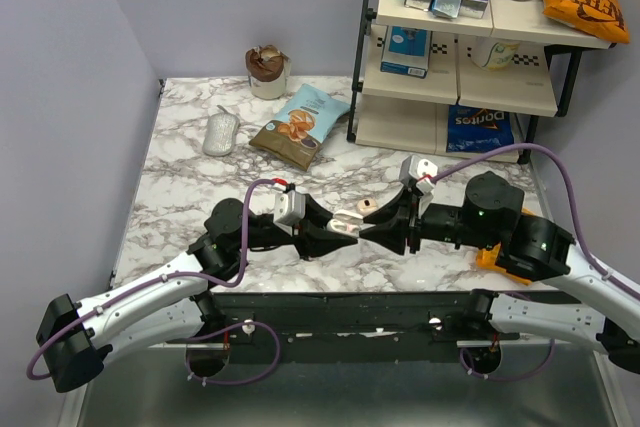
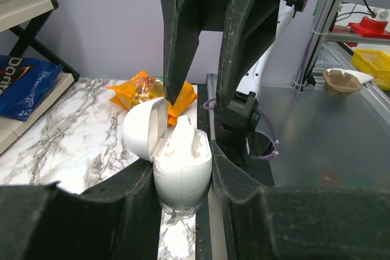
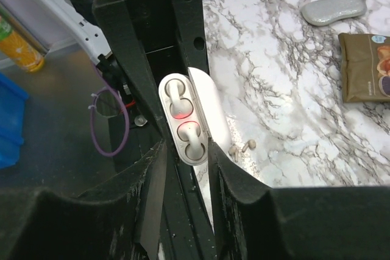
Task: Insert the wireless bluetooth earbuds into the charging case
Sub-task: Adjust the earbud with the charging case.
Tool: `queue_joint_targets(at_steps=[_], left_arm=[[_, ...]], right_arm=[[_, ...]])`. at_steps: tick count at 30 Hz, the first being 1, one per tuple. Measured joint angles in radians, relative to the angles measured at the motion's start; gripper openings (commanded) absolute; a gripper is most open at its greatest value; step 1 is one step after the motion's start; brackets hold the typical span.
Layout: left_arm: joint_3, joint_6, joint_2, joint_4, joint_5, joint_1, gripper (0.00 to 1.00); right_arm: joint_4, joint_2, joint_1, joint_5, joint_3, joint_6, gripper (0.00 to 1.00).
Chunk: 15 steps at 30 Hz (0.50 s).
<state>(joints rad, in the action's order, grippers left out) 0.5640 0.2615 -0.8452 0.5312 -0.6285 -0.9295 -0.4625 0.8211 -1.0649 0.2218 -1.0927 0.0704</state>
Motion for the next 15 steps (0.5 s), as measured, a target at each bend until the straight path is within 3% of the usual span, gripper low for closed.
queue_joint_targets(at_steps=[15], left_arm=[[0.000, 0.013, 0.000, 0.003, 0.000, 0.001, 0.00]], right_arm=[[0.018, 0.008, 0.000, -0.022, 0.004, 0.008, 0.39]])
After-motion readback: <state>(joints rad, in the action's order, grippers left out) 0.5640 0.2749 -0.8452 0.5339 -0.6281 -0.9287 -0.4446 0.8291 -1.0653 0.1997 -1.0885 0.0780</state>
